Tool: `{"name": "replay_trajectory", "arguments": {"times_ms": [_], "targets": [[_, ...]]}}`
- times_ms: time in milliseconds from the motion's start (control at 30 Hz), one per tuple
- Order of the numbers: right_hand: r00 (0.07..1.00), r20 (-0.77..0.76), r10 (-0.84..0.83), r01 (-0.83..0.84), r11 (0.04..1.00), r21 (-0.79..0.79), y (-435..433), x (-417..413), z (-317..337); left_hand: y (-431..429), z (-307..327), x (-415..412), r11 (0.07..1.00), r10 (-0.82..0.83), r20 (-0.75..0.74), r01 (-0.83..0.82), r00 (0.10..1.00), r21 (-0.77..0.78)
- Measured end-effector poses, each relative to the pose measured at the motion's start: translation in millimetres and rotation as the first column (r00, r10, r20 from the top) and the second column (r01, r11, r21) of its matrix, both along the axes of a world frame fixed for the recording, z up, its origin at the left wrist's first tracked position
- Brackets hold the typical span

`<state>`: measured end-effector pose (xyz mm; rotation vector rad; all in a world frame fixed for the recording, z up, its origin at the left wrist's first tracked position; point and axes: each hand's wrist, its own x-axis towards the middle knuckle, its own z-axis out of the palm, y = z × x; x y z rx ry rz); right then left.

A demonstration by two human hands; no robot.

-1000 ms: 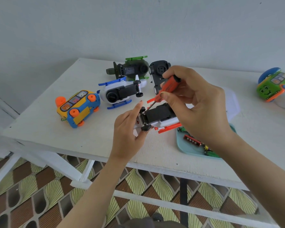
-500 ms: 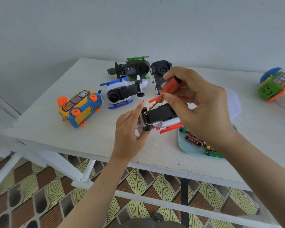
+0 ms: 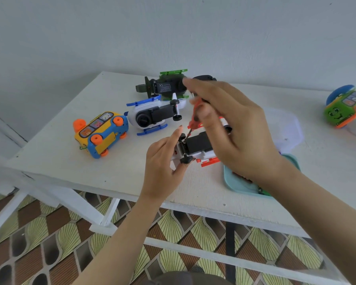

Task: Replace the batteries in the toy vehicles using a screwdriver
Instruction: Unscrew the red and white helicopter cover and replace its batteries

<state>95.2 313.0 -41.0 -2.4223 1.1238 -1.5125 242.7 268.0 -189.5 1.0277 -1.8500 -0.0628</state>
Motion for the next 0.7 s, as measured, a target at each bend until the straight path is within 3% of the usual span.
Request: {"name": "replay_trajectory", "arguments": {"times_ms": [200, 367, 467, 533, 600, 633, 700], "targets": [[0.952, 0.266, 0.152, -0.208, 0.958, 0.198, 2, 3, 9, 1, 2, -1, 1.000, 0.006, -0.001, -0.006, 1.000, -0.013], [0.994, 0.070, -0.088, 0.091, 0.995, -0.049, -4, 2, 3, 1, 2, 0, 1.000, -0.002, -0.003, 0.002, 1.000, 0.005], [0.991, 0.130, 0.028, -0.043, 0.992, 0.118, -4, -1, 4, 1, 2, 0, 1.000, -0.003, 0.003, 0.003, 1.000, 0.011], [0.949, 0.282, 0.142, -0.216, 0.944, 0.250, -2, 0, 10, 1, 1, 1, 1.000, 0.000, 0.003, 0.000, 1.000, 0.016], [0.881, 0.431, 0.194, -0.327, 0.908, 0.261, -2, -1, 13, 1, 1, 1, 1.000, 0.002, 0.002, -0.002, 1.000, 0.014], [0.867, 0.463, 0.183, -0.326, 0.912, 0.250, -2, 0, 13, 1, 1, 1, 1.000, 0.001, 0.001, -0.001, 1.000, 0.011], [0.931, 0.361, 0.059, -0.134, 0.974, 0.184, -5, -1, 10, 1, 2, 0, 1.000, 0.000, 0.001, 0.000, 1.000, 0.003]]}}
